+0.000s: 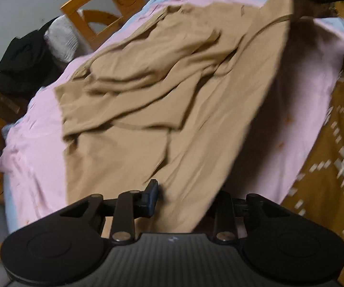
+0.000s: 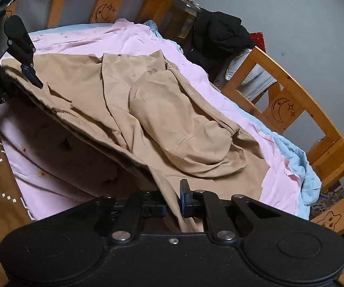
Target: Fold large clothes
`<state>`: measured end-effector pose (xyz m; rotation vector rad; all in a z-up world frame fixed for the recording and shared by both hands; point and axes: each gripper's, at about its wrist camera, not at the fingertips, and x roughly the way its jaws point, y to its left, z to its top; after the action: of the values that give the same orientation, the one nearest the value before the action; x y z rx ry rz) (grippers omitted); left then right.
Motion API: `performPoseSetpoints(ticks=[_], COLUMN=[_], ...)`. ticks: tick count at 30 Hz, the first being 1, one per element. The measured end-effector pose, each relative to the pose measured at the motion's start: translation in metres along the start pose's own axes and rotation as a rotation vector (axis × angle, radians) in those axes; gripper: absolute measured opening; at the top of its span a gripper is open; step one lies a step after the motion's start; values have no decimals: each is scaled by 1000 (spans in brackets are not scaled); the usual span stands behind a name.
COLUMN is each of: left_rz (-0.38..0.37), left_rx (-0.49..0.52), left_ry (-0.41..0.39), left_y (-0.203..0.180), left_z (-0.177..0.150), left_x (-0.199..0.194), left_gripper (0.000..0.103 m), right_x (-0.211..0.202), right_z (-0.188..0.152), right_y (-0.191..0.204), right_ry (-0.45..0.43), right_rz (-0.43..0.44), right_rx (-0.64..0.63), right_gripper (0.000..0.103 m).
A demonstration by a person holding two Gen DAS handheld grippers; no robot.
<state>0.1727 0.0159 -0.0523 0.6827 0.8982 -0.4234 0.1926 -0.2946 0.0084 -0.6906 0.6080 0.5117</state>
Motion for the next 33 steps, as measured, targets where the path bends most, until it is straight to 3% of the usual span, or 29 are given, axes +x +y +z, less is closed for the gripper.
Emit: performPoseSetpoints(ticks=[3,7,10,12,14,16,18,21,25,28,30,33], left_rz=[67,74,58,55,47,34,18,5,-134,-178,-169,-111], left_rx=[-54,-92,-132,-137,-129,-99,-53,-75,-109,-124,-185,-308], left_ry=[49,15,-38,-73,-102,-124,-145,-159,-144,-129,-153,-207], left_y=[15,35,50,57,59,58,52,48,51,50,63,96], left_z=[-15,-20,-9,-2,0,-3,-11,-22,-34,-30,-18,11], left_x=[4,-2,-9,-12,-17,-23,-36,-58,-85,-92,-92,-87], left_gripper=[32,12,5,4,2,1,0,0,0,0,1,1], right_x=[0,-3,-4,-4,-5,-9,-17,-31,-60,-79,-81,-68], right_z=[-7,-17,-34,-54,-74,-87,-91,-88,-82,-77,-72,-56], right_y=[3,11,26,42,53,58,57,54,49,42,31,8], right_ry=[15,37,79,118,152,160,147,140,169,209,211,187], right_rz=[7,27,39,26,22,2,-3,19,130,202,179,65], right_rx=[-7,-26,-78,-181,-267,-316,-336,-350,-378,-331,-297,-299], right_gripper=[10,12,28,29,23,6,3,2,2,2,2,2])
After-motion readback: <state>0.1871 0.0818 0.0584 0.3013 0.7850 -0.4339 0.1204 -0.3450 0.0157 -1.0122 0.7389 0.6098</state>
